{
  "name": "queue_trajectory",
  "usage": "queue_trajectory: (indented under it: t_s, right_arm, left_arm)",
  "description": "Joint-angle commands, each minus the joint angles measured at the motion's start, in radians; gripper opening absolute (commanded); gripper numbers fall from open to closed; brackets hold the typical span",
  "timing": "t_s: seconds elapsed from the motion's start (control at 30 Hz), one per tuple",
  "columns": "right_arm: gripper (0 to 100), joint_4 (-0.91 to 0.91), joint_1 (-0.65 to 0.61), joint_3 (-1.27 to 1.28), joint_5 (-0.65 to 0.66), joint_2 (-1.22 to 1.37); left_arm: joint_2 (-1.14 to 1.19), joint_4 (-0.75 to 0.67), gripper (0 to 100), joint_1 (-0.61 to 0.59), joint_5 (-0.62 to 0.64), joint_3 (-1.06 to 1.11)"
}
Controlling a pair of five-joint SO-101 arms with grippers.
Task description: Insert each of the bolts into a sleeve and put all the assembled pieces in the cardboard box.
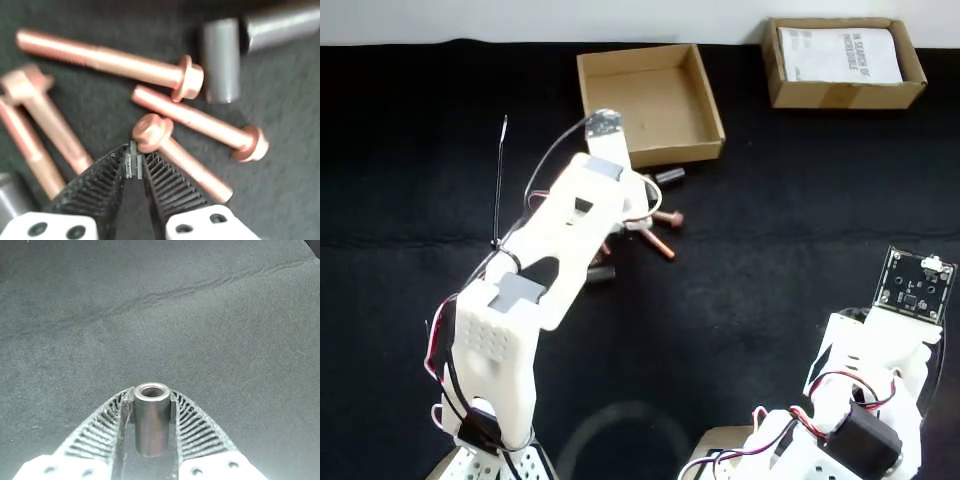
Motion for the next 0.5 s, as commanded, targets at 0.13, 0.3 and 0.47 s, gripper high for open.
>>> queue_trajectory:
  t_s: [0.13, 0.3, 0.47]
  right_arm:
    - [0.8, 0.002, 0.002, 0.002, 0.052, -0.010]
    - [0.8, 0.004, 0.001, 0.002, 0.063, -0.010]
    - [0.8, 0.004, 0.001, 0.002, 0.100, -0.007]
  left_arm:
    - [-0.019, -0.020, 1, 0.015, 0.006, -0.050]
    - [-0.139, 0.124, 1, 0.099, 0.005, -0.051]
    - [-0.274, 0.155, 1, 0.137, 0.005, -0.042]
